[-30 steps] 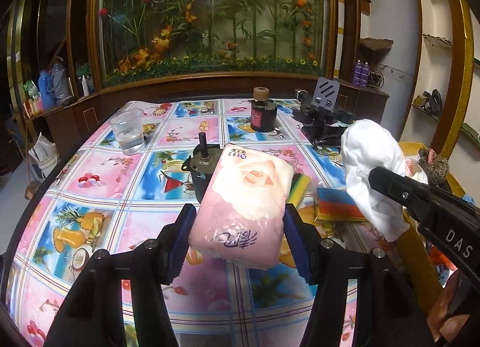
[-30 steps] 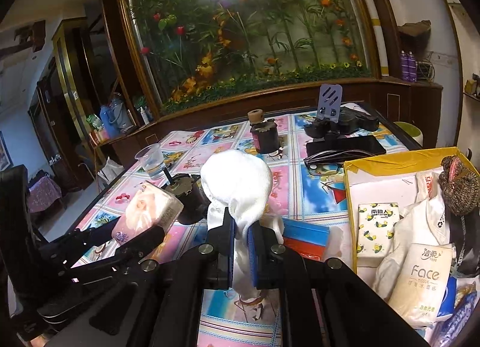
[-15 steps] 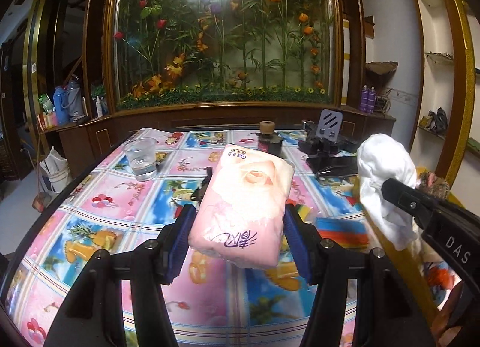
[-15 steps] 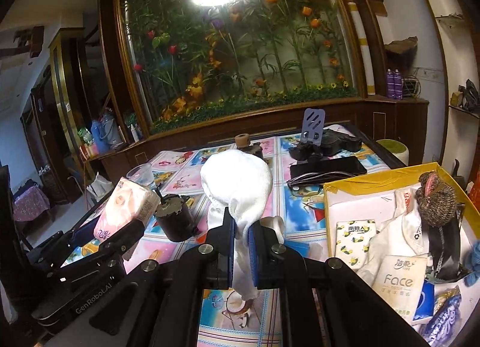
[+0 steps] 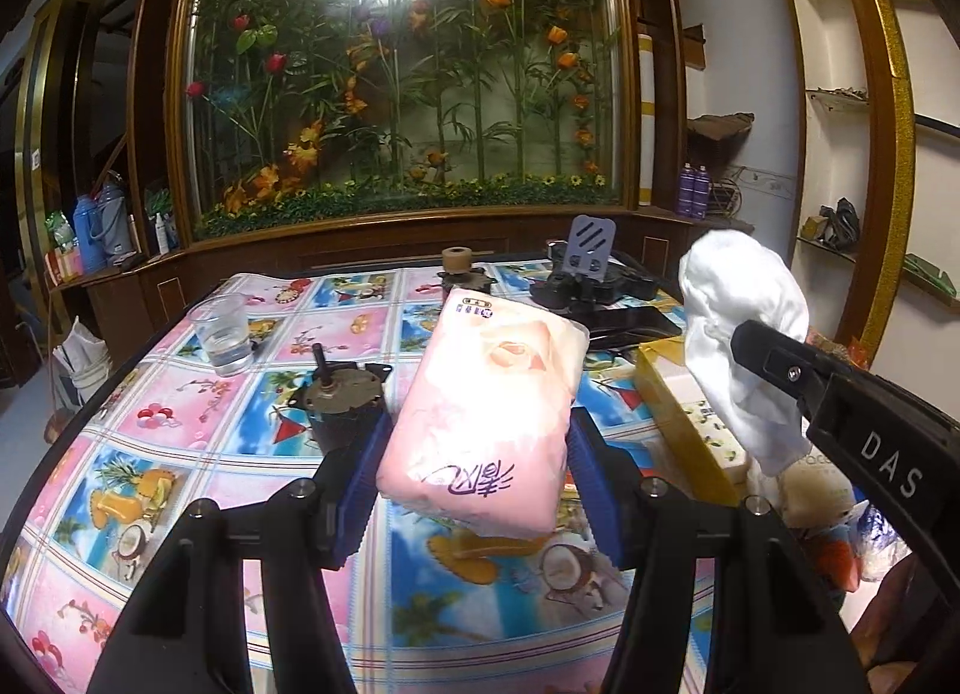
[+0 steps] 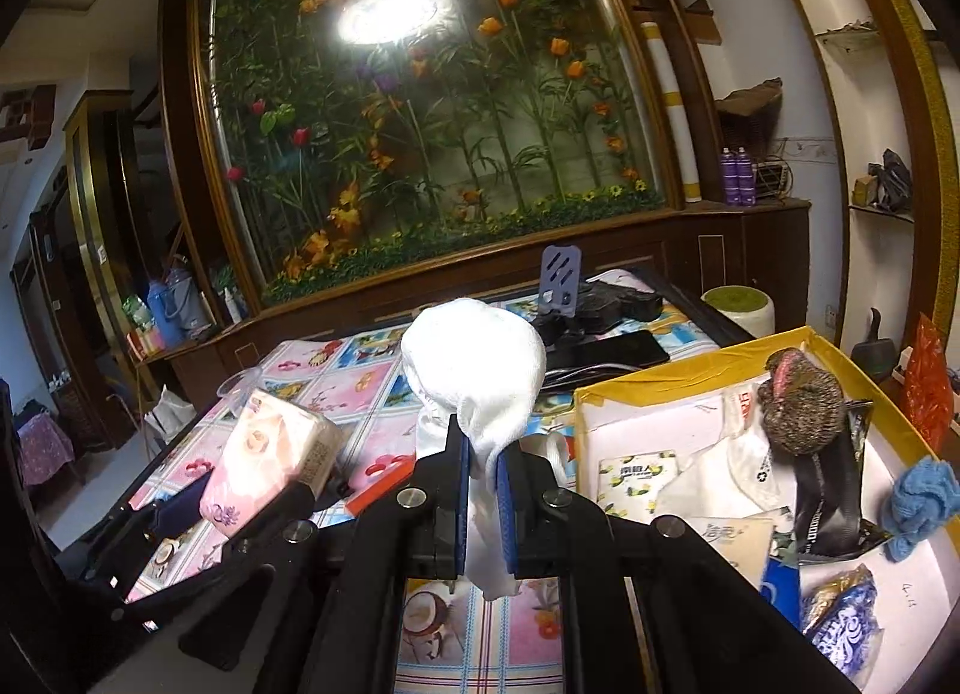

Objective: Organize soft objects
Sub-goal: 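Carry the pink pack and white cloth over the box with both tools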

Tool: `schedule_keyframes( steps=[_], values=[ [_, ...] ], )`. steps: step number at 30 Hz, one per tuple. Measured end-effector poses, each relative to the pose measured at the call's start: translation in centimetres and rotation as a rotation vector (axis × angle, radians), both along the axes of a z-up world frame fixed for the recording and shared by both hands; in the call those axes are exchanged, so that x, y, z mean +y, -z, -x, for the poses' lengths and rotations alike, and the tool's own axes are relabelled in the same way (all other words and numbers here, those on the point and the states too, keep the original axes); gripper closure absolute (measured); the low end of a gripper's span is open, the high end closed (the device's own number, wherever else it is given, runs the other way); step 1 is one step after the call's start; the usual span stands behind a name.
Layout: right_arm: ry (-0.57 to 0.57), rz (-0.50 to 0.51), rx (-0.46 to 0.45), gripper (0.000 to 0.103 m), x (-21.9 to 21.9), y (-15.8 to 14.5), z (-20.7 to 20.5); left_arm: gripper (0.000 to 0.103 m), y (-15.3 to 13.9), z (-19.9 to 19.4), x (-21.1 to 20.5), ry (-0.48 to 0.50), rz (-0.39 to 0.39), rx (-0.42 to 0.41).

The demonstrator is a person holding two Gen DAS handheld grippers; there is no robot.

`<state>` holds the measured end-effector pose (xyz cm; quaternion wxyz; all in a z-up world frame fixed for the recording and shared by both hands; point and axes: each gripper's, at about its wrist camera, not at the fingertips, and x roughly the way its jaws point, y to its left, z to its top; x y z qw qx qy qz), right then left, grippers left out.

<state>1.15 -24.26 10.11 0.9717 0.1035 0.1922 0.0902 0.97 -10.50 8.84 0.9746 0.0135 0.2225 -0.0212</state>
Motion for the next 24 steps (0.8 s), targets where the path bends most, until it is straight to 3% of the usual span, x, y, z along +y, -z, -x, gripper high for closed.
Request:
schedule_keyframes(
  steps=[17,21,24],
  values=[
    [0.083,-0.052,-0.027,0.093,-3.8,-0.6,2.1,0.045,-0.2,0.8,-4.0,0.094,0.013,-0.014],
    [0.159,-0.034,-0.027,0.093,-6.9,-1.2,3.6,0.045,-0.3,1.1,-5.6,0.146,0.017,-0.009],
    [0.168,-0.047,0.030,0.093,-9.7,-1.1,3.7,0.045,-0.2,1.5,-7.1,0.192,0.009,-0.005]
  ],
)
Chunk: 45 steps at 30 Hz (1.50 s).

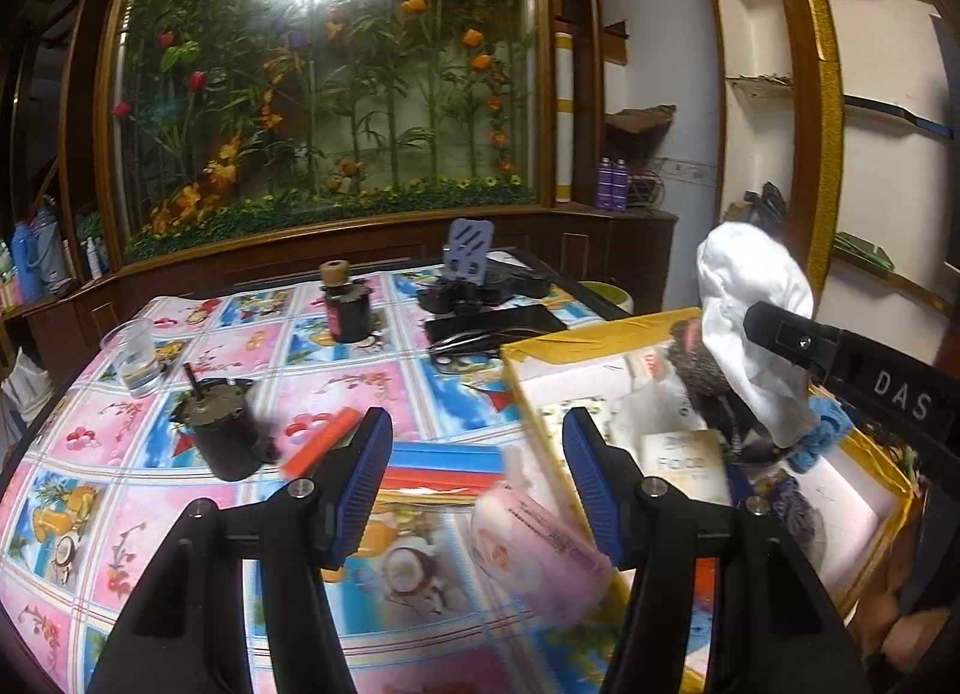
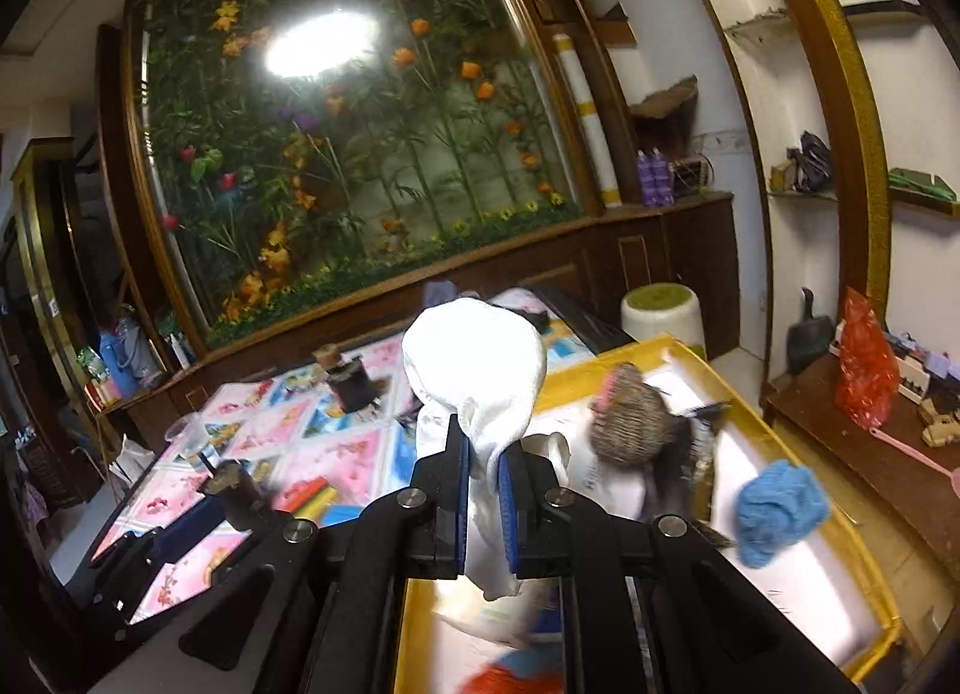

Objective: Organize soft objects
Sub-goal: 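Carry the pink pack and white cloth over the box with both tools, then release the pink pack into the box with the left tool while the right drops the white cloth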

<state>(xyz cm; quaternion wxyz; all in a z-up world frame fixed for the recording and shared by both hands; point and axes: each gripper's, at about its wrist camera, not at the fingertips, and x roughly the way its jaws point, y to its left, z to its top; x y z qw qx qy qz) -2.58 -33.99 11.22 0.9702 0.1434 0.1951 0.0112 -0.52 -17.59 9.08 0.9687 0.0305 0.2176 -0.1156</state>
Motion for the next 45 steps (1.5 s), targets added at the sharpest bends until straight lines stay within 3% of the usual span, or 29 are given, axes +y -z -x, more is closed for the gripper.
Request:
schedule_keyframes(
  steps=[4,9,12,15,18,23,25,27,28,32,38,45],
  values=[
    [0.029,-0.033,0.034,0.093,-3.0,0.5,0.7,0.045,0.0,0.2,0.0,0.019,-0.028,0.003],
    [0.018,-0.059,0.048,0.093,-4.6,1.2,1.4,0.037,0.8,-2.6,2.6,0.073,0.042,0.198],
    [0.031,-0.060,0.054,0.093,-5.4,1.5,1.9,0.037,2.6,-4.1,2.1,0.137,0.026,0.339],
    [0.040,-0.072,0.063,0.093,-6.4,1.8,2.4,0.036,3.5,-4.3,1.4,0.192,0.043,0.408],
    [0.043,-0.084,0.066,0.093,-6.9,2.2,2.7,0.015,3.7,-4.4,1.1,0.205,0.083,0.424],
    [0.035,-0.095,0.068,0.093,-6.8,2.5,2.6,0.013,5.5,-5.5,0.0,0.194,0.078,0.507],
    [0.028,-0.093,0.069,0.093,-6.4,2.5,2.5,0.017,6.1,-6.1,0.2,0.192,0.125,0.537],
    [0.021,-0.090,0.072,0.093,-6.0,2.4,2.4,0.043,6.4,-6.4,0.4,0.225,0.180,0.571],
    [0.019,-0.089,0.073,0.093,-5.9,2.4,2.4,0.048,6.3,-6.4,0.5,0.250,0.216,0.577],
    [0.023,-0.080,0.076,0.093,-5.7,2.3,2.3,0.064,5.6,-5.7,0.3,0.240,0.189,0.527],
    [0.027,-0.083,0.083,0.093,-5.7,2.6,2.1,0.067,5.6,-5.6,0.9,0.248,0.236,0.557],
    [0.018,-0.084,0.079,0.093,-5.5,2.5,2.1,0.055,6.3,-6.4,2.3,0.251,0.334,0.634]
  ],
)
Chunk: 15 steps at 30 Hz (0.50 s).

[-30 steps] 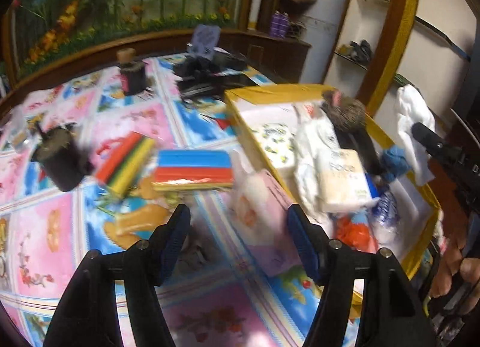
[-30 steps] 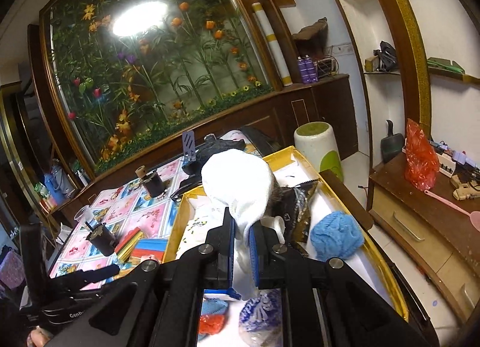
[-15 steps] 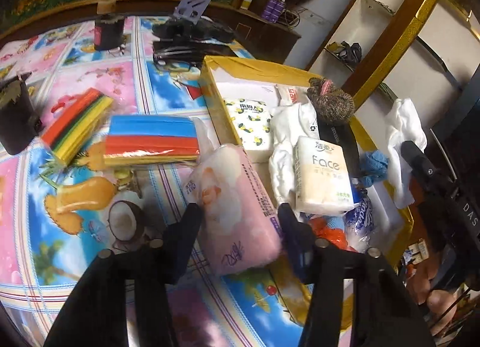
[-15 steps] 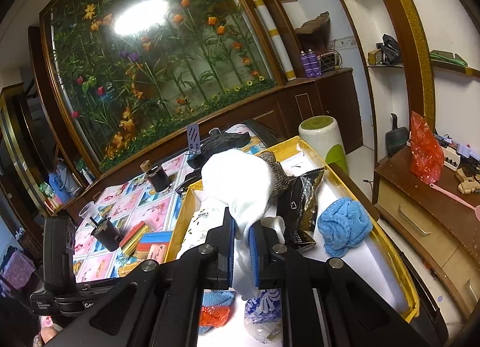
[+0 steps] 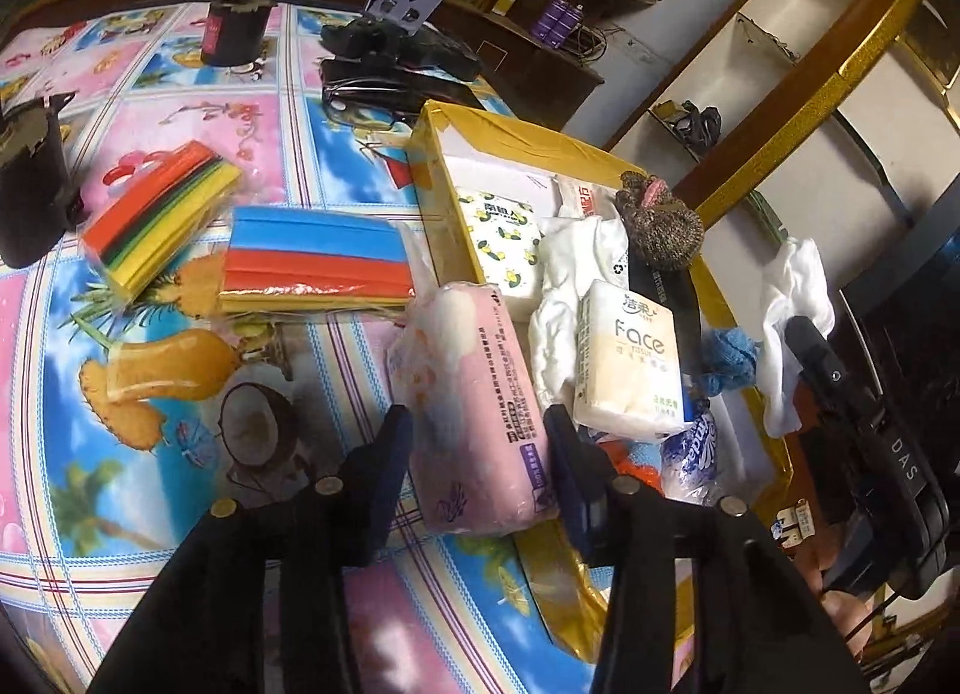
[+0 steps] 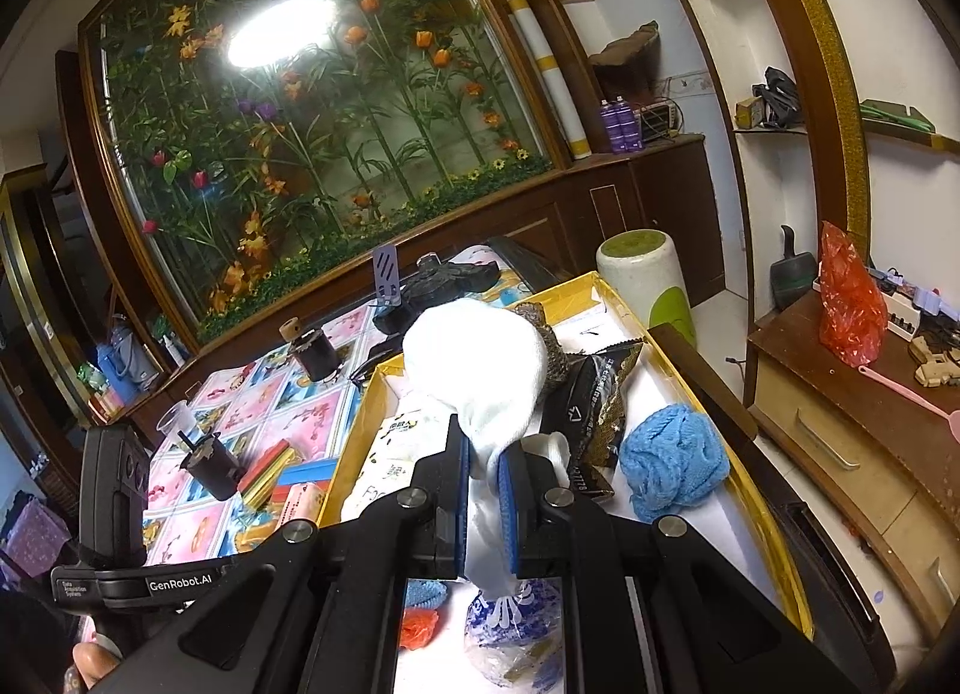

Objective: Organize soft objects
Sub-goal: 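Release the pink pack into the box with the left tool while the right drops the white cloth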

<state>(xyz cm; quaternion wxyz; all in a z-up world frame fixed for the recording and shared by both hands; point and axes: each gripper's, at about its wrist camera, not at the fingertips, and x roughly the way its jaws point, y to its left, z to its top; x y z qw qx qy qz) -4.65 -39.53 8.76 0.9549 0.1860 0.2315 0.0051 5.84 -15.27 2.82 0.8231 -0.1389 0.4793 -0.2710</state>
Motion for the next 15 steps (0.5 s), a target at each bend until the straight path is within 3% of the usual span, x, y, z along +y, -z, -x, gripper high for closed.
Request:
schedule_keyframes(
  steps=[6,11,15],
  values=[
    [-0.010,-0.002,-0.005,0.093,0.0,0.0,0.3,0.044,0.3,-0.5,1.2,-0.030,0.044,0.038],
    [-0.049,0.005,-0.012,0.093,0.9,0.0,0.7,0.043,-0.1,-0.4,1.5,-0.051,0.014,0.009],
    [-0.070,0.010,-0.013,0.093,1.8,0.0,0.9,0.043,0.1,-0.9,2.7,-0.079,0.045,0.034]
  ],
)
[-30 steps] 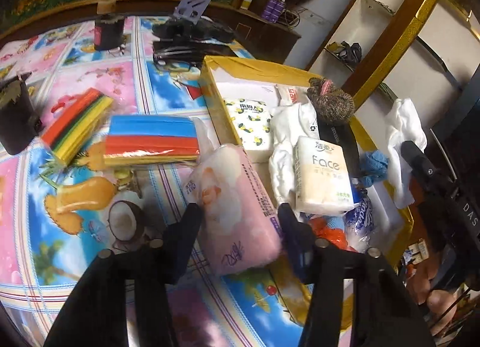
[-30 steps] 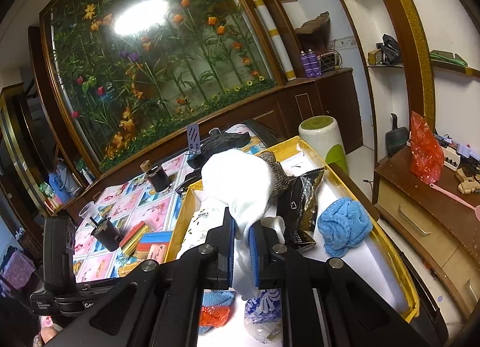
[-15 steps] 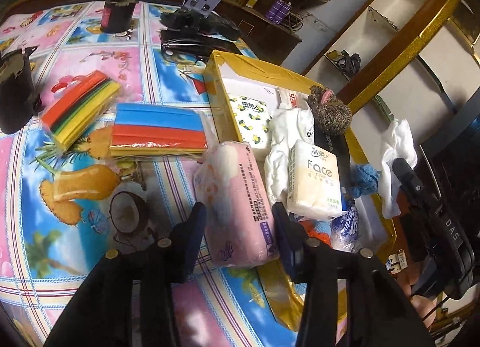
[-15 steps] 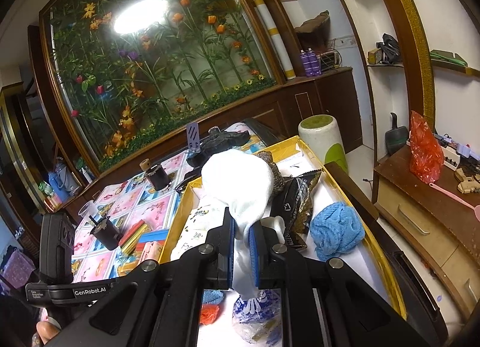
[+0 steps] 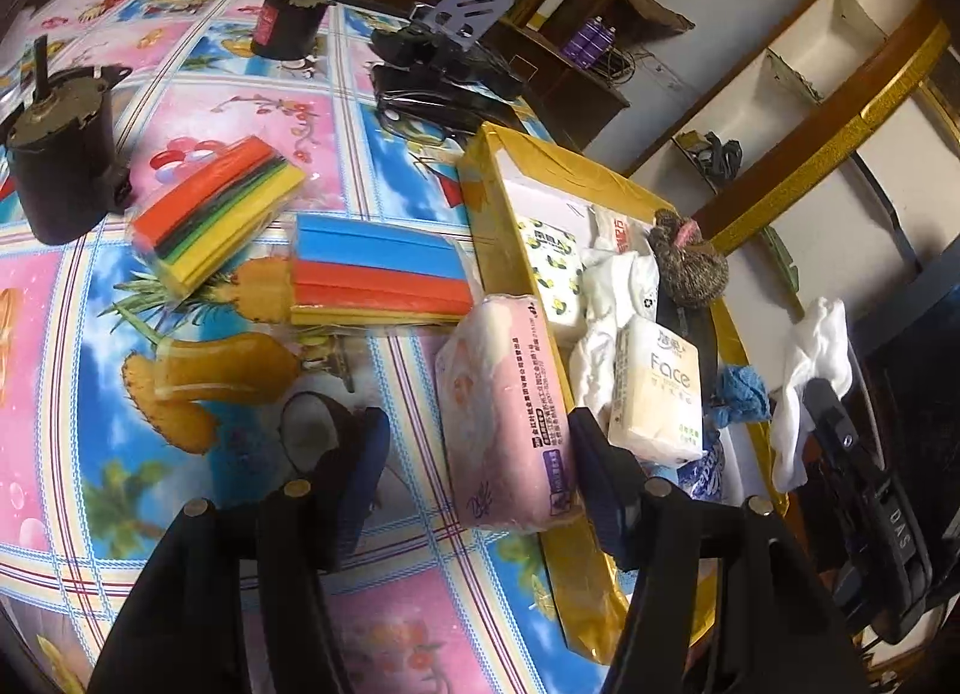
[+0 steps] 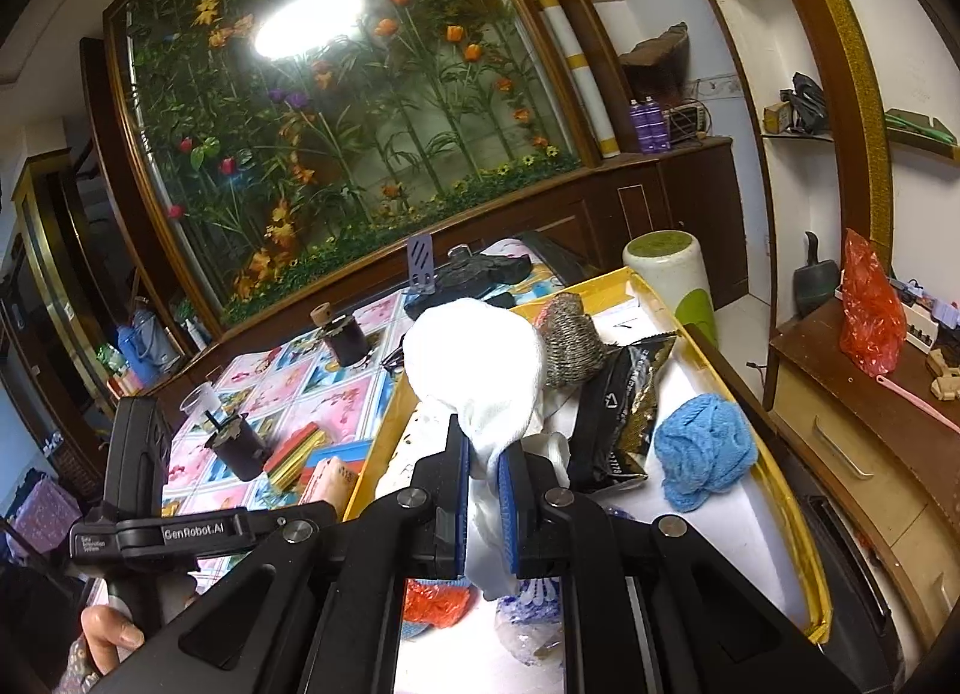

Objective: Organize soft objects
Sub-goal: 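Release the pink pack into the box with the left tool while the right drops the white cloth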

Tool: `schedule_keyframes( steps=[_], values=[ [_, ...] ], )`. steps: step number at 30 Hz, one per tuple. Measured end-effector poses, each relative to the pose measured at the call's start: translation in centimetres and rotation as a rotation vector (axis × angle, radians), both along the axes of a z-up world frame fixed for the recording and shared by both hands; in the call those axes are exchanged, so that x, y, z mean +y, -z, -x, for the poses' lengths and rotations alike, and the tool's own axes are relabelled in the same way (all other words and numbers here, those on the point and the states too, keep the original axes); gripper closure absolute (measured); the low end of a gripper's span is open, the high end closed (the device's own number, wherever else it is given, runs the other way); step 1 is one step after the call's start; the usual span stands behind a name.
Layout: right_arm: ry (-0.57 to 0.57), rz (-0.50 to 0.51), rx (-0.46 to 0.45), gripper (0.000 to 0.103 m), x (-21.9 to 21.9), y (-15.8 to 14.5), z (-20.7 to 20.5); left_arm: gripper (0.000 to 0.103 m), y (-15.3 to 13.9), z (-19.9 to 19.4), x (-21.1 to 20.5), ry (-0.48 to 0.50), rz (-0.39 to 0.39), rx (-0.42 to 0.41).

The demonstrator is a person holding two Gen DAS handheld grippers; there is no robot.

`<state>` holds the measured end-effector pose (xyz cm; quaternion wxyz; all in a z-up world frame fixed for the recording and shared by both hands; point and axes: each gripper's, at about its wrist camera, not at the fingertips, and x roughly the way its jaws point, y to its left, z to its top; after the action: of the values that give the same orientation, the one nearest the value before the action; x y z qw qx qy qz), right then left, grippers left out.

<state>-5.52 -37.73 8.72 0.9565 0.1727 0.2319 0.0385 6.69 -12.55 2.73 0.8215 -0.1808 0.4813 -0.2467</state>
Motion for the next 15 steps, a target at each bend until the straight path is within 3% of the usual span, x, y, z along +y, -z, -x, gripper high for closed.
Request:
schedule_keyframes(
  steps=[2,4,6,7,11,15],
  values=[
    [-0.005,-0.001,0.001,0.093,0.2,0.1,0.0,0.043,0.2,-0.2,0.2,-0.002,0.016,0.013],
    [-0.008,0.001,0.003,0.093,0.4,0.2,0.1,0.046,0.2,-0.1,-0.1,-0.012,-0.017,0.001],
    [-0.007,0.000,0.006,0.093,0.5,0.3,0.0,0.075,0.3,-0.1,-0.7,-0.024,-0.084,-0.017],
    [-0.008,-0.001,0.009,0.093,0.6,0.4,0.0,0.081,0.5,-0.2,-0.9,-0.016,-0.093,-0.015],
    [-0.006,0.000,0.014,0.093,0.7,0.6,0.0,0.083,-0.6,0.7,-0.9,-0.045,-0.129,-0.091],
    [0.006,0.001,0.014,0.093,0.4,0.6,0.1,0.083,-2.9,2.1,-1.0,-0.046,-0.105,-0.212]
  ],
)
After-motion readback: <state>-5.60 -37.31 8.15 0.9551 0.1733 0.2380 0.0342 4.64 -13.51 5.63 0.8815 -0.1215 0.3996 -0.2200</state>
